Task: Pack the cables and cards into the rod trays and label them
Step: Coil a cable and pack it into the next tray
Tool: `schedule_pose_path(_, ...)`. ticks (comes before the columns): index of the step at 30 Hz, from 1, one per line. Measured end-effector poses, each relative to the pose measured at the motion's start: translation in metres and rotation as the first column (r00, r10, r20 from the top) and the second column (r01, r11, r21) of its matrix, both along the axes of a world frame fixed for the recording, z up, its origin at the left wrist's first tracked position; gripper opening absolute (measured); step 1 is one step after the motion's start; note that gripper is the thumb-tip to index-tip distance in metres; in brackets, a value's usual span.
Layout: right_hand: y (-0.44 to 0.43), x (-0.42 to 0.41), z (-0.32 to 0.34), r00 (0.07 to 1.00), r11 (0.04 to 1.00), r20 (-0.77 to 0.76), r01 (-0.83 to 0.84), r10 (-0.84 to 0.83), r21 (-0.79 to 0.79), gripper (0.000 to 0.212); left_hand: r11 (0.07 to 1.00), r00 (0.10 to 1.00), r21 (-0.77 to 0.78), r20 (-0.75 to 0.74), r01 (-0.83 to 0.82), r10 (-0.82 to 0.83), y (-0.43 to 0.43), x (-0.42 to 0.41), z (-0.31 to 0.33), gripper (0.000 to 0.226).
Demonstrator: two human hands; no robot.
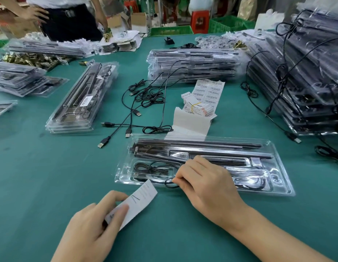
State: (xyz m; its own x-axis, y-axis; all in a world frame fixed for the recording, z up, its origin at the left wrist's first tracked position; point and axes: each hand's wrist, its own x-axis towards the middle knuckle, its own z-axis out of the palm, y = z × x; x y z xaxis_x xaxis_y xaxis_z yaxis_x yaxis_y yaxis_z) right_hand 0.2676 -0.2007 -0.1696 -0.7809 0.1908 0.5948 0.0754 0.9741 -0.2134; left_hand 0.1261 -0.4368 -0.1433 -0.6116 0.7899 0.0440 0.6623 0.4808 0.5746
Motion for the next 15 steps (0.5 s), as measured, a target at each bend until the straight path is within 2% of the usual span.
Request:
schedule_pose_path(3, 0.0, 0.001, 0.0, 1.0, 1.0, 0.001, 0.001, -0.001, 0.002, 0.018, 0.997, 0.995, 0.046, 0.081, -0.054, 0.05, 0.007, 0.004, 0.0, 0.01)
schedule_pose_path(5, 0.0, 0.0, 0.0, 1.0, 1.0, 0.004, 0.001, -0.001, 0.002, 0.018, 0.987, 0.974, 0.07, 0.19, -0.141, 0.126, 0.008, 0.004, 0.001, 0.023)
schedule_pose_path(7, 0.0, 0.0, 0.0, 1.0, 1.0, 0.006, -0.002, 0.002, 0.003, 0.017, 0.975, 0.926, 0.061, 0.33, -0.213, 0.182, 0.009, 0.001, 0.001, 0.031)
schedule_pose_path(11, 0.0, 0.001, 0.0, 1.0, 1.0, -0.003, -0.007, 0.007, -0.003, 0.018, 0.955, 0.79, 0.08, 0.583, -0.287, 0.189, 0.016, -0.007, 0.005, 0.033)
schedule_pose_path(15, -0.001, 0.0, 0.001, 1.0, 1.0, -0.011, -0.003, 0.003, 0.031, 0.019, 0.927, 0.72, 0.106, 0.664, -0.359, 0.203, 0.024, -0.006, 0.003, 0.019)
